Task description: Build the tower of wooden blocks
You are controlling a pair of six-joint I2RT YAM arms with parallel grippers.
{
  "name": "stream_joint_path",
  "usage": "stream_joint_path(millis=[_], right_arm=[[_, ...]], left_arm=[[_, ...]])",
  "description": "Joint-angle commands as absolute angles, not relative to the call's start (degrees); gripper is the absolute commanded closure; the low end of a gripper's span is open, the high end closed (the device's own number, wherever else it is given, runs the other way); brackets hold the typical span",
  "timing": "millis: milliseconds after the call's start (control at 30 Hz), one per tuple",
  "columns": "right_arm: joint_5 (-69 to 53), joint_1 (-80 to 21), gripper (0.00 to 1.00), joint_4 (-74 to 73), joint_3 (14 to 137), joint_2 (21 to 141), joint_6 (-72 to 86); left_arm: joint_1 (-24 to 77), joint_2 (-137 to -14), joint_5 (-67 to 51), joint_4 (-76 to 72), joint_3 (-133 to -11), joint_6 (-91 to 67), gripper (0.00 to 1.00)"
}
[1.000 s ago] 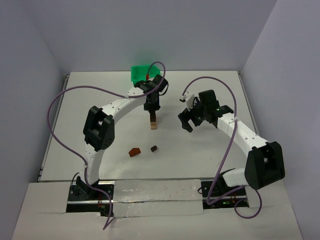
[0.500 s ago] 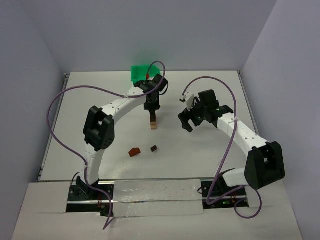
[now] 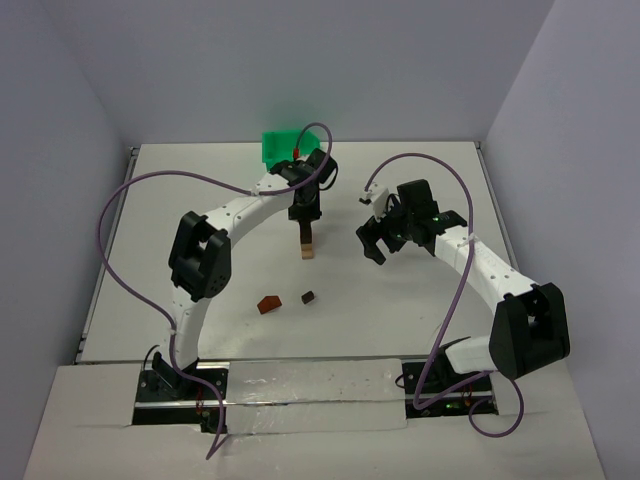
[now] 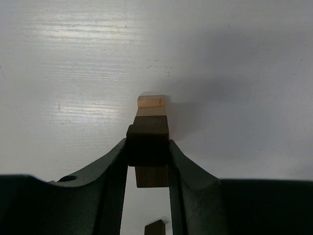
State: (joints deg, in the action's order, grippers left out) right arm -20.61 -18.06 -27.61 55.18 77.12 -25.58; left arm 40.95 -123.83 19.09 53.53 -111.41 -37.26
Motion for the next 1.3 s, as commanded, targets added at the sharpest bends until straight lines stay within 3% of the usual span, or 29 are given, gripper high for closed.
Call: stream_joint_path(millis=[0,200,333,633,833,967,1100,1267], right_arm=[[-21.4,-17.7,0.0,-26.1,57.2,77.3,-26.1],[-21.4,-17.7,0.0,-26.2,57.3,77.3,-26.1],[-21.4,-17.7,0.0,-26.3,57.4,77.3,-26.2],[-22.7,-17.6,0.0,-26.4,57.4,76.5,-26.2],[-29.8,-17.8,0.01,-29.8,56.4,71.9,-31.1],[-32.7,-19.7,0.07,-32.8,58.1,69.8,-31.5],[-26.9,-31.2,0.16,-27.6,55.1,67.8,-23.2],[-17.9,-45.4,0.19,-17.3,49.0,71.2,-14.7]], left_arm=[[41.3,-124.3,19.3,53.6,-114.2,-37.3,0.57],[41.3,-124.4,19.0,53.6,-114.2,-37.2,0.43],[41.3,-124.3,19.2,53.6,-113.9,-37.2,0.38],[39.8,-117.2,12.3,49.1,-114.8,-30.5,0.01],[34.4,-97.2,3.8,39.1,-103.4,-23.6,0.01],[27.0,-89.2,1.2,38.0,-96.2,-25.1,0.01],[17.0,-80.4,0.4,36.8,-85.9,-29.7,0.01],[11.2,-74.2,-0.5,36.3,-77.6,-31.3,0.01]])
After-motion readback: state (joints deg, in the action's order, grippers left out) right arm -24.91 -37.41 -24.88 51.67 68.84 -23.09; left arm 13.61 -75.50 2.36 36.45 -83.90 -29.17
